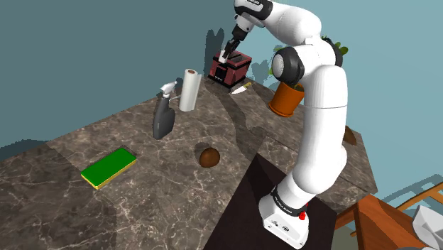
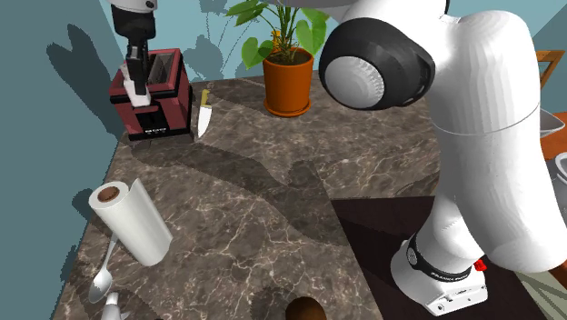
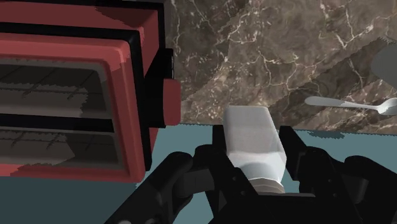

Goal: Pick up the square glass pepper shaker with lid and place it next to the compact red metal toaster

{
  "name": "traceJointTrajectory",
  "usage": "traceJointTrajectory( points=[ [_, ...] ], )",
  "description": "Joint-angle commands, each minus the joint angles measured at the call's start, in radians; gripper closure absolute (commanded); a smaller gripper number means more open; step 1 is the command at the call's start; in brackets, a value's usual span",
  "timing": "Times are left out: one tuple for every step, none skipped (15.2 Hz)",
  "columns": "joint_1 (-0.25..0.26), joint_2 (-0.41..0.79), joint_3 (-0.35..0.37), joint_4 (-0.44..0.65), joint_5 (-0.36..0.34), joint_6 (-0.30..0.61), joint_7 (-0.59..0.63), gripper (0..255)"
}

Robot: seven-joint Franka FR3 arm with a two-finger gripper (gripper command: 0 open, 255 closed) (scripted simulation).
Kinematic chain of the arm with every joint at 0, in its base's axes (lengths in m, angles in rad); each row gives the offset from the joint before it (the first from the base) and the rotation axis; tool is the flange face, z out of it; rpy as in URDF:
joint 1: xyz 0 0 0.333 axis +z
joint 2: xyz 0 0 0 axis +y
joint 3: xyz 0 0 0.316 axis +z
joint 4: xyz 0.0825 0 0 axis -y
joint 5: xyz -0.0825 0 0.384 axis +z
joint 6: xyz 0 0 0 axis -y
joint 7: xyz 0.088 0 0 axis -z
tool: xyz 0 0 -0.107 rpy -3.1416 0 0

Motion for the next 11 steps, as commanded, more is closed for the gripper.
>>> traceJointTrajectory(
  points=[
    [0.008, -0.006, 0.000, -0.037, 0.000, 0.030, -0.009, 255],
    [0.012, -0.008, -0.001, -0.054, 0.000, 0.044, -0.013, 255],
    [0.016, -0.010, 0.000, -0.071, 0.000, 0.058, -0.016, 255],
    [0.020, -0.011, 0.000, -0.087, 0.000, 0.072, -0.020, 255],
    [0.023, -0.013, 0.000, -0.103, 0.001, 0.085, -0.024, 255],
    [0.026, -0.014, 0.000, -0.118, 0.002, 0.099, -0.028, 255],
    [0.029, -0.014, 0.001, -0.132, 0.003, 0.112, -0.031, 255],
    [0.031, -0.014, 0.001, -0.146, 0.004, 0.125, -0.035, 255],
    [0.034, -0.014, 0.002, -0.160, 0.005, 0.137, -0.039, 255],
    [0.036, -0.014, 0.003, -0.173, 0.007, 0.150, -0.043, 255],
    [0.038, -0.013, 0.003, -0.185, 0.009, 0.162, -0.047, 255]
  ],
)
